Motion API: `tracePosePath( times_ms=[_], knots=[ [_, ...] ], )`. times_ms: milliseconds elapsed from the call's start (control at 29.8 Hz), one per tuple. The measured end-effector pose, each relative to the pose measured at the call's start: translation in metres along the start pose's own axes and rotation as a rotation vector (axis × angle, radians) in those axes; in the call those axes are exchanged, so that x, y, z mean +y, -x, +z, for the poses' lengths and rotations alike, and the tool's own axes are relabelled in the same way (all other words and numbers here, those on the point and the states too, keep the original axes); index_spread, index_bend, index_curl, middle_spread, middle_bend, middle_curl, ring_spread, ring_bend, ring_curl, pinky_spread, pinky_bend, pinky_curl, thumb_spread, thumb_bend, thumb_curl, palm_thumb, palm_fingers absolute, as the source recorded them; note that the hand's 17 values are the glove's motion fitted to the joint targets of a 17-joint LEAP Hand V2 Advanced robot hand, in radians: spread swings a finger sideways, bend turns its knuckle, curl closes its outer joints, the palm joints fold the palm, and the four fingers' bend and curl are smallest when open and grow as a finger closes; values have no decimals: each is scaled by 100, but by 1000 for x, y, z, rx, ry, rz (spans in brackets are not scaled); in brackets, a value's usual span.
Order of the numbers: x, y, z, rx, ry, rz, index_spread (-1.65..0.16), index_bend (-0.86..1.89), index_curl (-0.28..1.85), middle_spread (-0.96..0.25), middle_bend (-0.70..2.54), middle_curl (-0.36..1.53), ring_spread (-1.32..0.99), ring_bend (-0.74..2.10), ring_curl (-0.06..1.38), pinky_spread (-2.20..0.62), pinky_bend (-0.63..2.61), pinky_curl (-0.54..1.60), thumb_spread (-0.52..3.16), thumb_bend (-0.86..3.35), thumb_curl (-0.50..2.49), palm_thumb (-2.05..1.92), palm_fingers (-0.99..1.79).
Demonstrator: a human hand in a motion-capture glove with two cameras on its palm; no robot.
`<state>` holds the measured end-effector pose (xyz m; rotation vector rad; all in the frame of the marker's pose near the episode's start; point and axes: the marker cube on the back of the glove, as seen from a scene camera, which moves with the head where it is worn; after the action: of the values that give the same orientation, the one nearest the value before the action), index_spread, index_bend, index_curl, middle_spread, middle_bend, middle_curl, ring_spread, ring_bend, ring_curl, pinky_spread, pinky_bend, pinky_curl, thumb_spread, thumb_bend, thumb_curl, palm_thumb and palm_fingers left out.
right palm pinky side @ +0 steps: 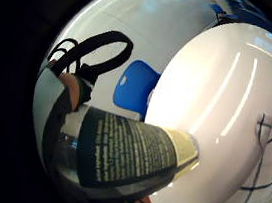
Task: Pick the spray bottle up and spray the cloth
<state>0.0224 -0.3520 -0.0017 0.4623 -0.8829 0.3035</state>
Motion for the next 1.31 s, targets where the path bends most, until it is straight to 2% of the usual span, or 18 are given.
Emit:
tracePosePath(
  times_ms=[134, 302, 637, 771, 838, 972, 1140, 1307],
  knots=[
    [7, -10, 3, 8, 50, 36, -26, 52, 58, -21, 64, 50, -18, 50, 45, -13, 26, 37, 34, -3, 84, 87, 127],
    [20, -23, 16, 31, 132, 86, -26, 51, 59, -19, 69, 51, -19, 53, 45, 0, 5, 29, 41, -2, 84, 89, 111],
    [28, -40, 12, 139, 204, 137, -28, 36, 56, -19, 66, 50, -18, 53, 44, 14, 5, 19, 54, -4, 79, 90, 91],
    [26, -37, 4, 200, 199, 119, -31, 22, 50, -21, 62, 49, -16, 52, 44, 16, 10, 18, 64, -5, 75, 86, 79],
    [27, -34, 0, 215, 190, 108, -33, 8, 46, -19, 57, 47, -15, 51, 44, 18, 19, 21, 70, -6, 72, 83, 61],
    [32, -31, -9, 205, 143, 72, -35, -3, 37, -16, 47, 43, -13, 52, 44, 20, 31, 26, 76, -7, 65, 76, 40],
    [47, -25, -20, 201, 78, -12, -38, 3, 28, -12, 41, 40, -11, 50, 40, 21, 36, 28, 80, -6, 59, 69, 31],
    [69, -13, -25, 160, 87, -82, -38, 7, 25, -10, 37, 38, -9, 49, 38, 22, 38, 29, 82, -5, 54, 67, 28]
  ],
)
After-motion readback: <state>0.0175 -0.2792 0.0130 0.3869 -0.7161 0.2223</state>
